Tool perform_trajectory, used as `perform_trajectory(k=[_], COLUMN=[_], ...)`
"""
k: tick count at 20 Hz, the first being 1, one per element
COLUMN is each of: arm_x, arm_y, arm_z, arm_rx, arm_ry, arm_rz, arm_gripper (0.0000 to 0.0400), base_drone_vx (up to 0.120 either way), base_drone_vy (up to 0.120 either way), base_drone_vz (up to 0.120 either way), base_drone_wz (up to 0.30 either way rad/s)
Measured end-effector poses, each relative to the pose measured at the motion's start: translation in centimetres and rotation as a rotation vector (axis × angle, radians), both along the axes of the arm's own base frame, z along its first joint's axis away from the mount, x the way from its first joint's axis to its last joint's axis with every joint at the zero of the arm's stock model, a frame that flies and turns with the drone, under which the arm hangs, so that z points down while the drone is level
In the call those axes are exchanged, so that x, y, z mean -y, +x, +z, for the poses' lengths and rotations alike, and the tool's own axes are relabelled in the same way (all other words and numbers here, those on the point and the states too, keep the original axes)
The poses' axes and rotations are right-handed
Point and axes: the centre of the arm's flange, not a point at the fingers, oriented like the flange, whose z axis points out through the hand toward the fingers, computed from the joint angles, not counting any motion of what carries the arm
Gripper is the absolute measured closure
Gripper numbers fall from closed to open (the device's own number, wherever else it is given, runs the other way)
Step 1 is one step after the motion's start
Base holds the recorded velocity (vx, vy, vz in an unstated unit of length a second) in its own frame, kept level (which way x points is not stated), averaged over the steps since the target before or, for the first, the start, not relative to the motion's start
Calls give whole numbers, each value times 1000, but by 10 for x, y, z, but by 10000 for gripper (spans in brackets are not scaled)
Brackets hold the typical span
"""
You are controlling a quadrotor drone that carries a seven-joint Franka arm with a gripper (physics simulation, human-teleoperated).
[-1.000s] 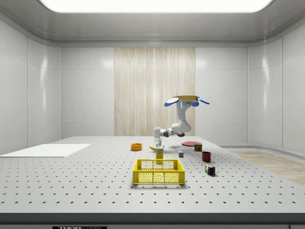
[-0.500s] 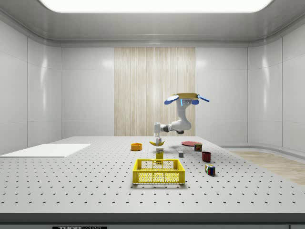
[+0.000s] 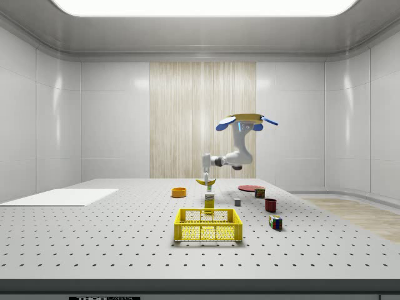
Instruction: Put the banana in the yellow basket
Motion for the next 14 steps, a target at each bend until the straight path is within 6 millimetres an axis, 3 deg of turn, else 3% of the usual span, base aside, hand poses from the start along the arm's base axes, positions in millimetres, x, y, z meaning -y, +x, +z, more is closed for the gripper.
perform_trajectory(k=[14], arm_x=[0], arm_y=[0], arm_z=[-1], arm_rx=[0], arm_ry=[0], arm_rz=[0], arm_gripper=[200], base_drone_vx=[0], base_drone_vy=[120], base_drone_vz=[114], base_drone_wz=[0])
